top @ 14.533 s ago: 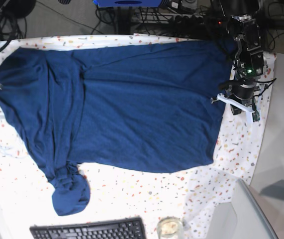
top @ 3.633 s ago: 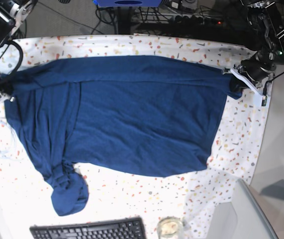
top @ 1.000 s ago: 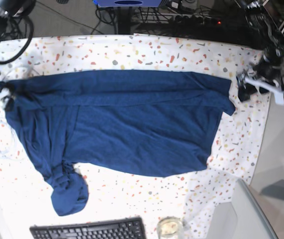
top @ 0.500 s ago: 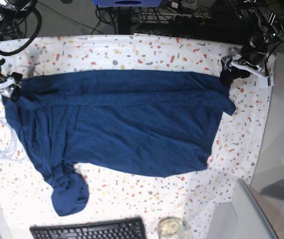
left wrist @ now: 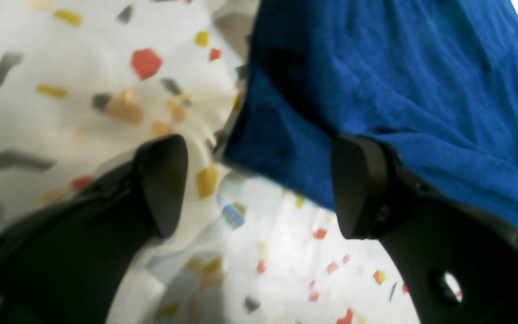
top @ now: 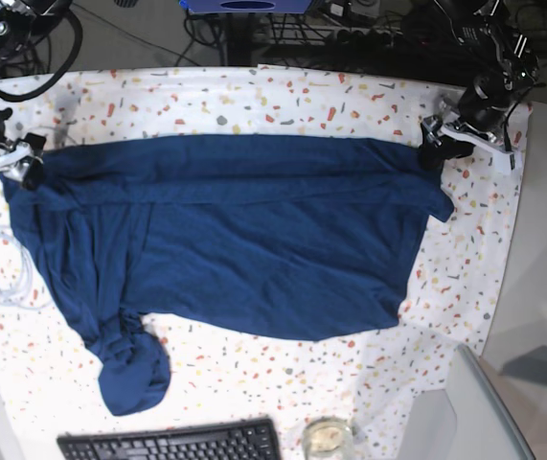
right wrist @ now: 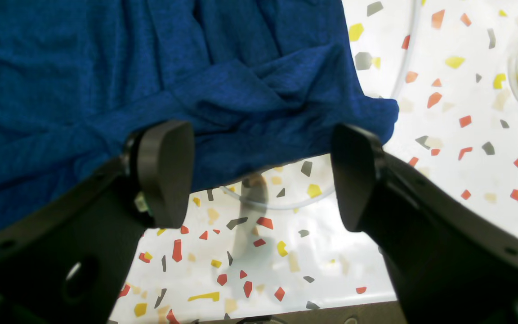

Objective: Layout the t-shirt on the table in an organized manner, then fold the t-shirt properly
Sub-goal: 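Open both grippers and move them to the folded edge's ends, then grasp the folded shirt edge ends with both grippers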

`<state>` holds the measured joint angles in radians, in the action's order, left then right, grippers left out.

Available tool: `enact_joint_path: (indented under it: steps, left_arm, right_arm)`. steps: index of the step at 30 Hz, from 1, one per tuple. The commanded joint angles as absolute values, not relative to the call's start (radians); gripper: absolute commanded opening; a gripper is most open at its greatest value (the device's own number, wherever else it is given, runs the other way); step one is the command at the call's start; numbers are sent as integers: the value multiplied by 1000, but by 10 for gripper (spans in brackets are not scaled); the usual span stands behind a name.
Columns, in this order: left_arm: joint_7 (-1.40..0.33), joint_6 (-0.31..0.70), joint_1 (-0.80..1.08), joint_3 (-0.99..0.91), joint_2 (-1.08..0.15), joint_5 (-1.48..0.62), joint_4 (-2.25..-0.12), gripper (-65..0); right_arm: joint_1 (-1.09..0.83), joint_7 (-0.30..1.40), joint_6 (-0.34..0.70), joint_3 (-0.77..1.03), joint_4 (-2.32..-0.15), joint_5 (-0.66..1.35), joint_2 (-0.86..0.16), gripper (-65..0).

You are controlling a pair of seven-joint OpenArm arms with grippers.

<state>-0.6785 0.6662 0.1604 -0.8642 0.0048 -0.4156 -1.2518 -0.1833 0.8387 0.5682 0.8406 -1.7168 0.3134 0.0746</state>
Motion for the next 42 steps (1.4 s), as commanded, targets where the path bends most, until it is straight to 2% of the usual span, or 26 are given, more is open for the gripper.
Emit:
enact_joint_path:
  steps: [1,3,4,6,10,14,17,23,31,36,42]
  left_arm:
    - [-714,671,159,-845,15,-403,-1257,-173]
    - [-714,668,168,-846,18,-404,-1282,-174]
    - [-714,668,176,-851,19,-404,-1310,-178]
    - [-714,668,208,-892,19,-404,-1395,-232]
    - [-719,667,231,-921,21,-398,-1541,-431]
    - [-719,657,200,-920,24,-397,-1554,-650]
    - [-719,568,154,-898,19,-397,-1512,-650]
    - [-716,423,140,-733,-13,-397,-1477,-650]
    - [-714,410,70,-621,-15,-397,-1368,-650]
    - [-713,366,24,-613,-10,-397,-1356,-650]
    - [-720,366,53,-618,-10,-398,-1455,-650]
  right_arm:
    - [-179,829,616,834,-1739,331,68,-203]
    - [-177,875,698,803,-1745,329,67,-207]
    - [-176,905,698,769,-1745,325,59,-210]
    - [-174,937,698,730,-1745,325,50,-210]
    - [-168,937,698,727,-1738,325,48,-210]
    - [-168,937,698,727,-1738,325,47,-210]
    - [-168,937,698,727,-1738,325,47,-212]
    - [-174,938,698,727,-1738,325,47,-212]
    - [-185,938,698,728,-1736,323,47,-212]
    - [-188,938,698,728,-1736,323,45,-212]
    - [-188,938,698,728,-1736,323,45,-212]
